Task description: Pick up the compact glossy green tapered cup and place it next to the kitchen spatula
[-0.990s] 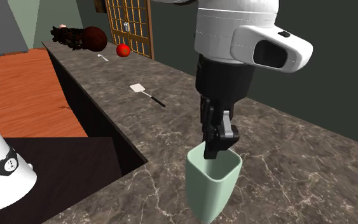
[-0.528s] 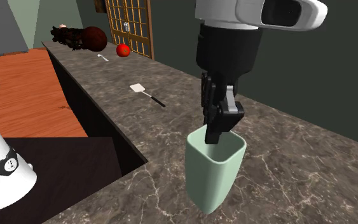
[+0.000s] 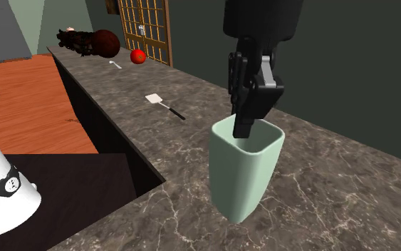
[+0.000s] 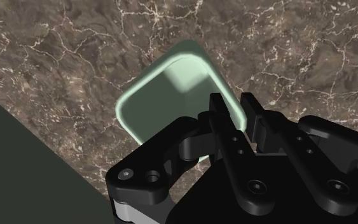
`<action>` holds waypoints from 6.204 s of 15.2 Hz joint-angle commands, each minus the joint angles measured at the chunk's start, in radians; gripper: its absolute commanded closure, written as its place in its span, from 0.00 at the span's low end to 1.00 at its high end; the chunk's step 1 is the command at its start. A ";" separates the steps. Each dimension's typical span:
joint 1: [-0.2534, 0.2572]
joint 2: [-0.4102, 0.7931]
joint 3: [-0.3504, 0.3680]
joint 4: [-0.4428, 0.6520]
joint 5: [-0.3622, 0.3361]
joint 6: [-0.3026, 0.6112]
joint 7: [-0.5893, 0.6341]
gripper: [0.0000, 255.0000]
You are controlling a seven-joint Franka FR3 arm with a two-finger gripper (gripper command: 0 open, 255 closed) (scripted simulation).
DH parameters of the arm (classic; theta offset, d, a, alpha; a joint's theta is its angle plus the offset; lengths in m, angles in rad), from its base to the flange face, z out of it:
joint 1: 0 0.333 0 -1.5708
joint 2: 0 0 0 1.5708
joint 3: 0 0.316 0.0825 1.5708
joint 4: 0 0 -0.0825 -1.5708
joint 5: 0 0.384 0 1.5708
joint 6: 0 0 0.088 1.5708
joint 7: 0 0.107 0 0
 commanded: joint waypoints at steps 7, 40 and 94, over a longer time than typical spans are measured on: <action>-0.002 0.011 -0.001 0.124 0.002 -0.113 -0.002 1.00; 0.309 -0.202 0.264 -0.039 -0.001 -0.162 0.573 1.00; 0.363 -0.126 0.317 -0.489 -0.008 0.364 0.677 0.00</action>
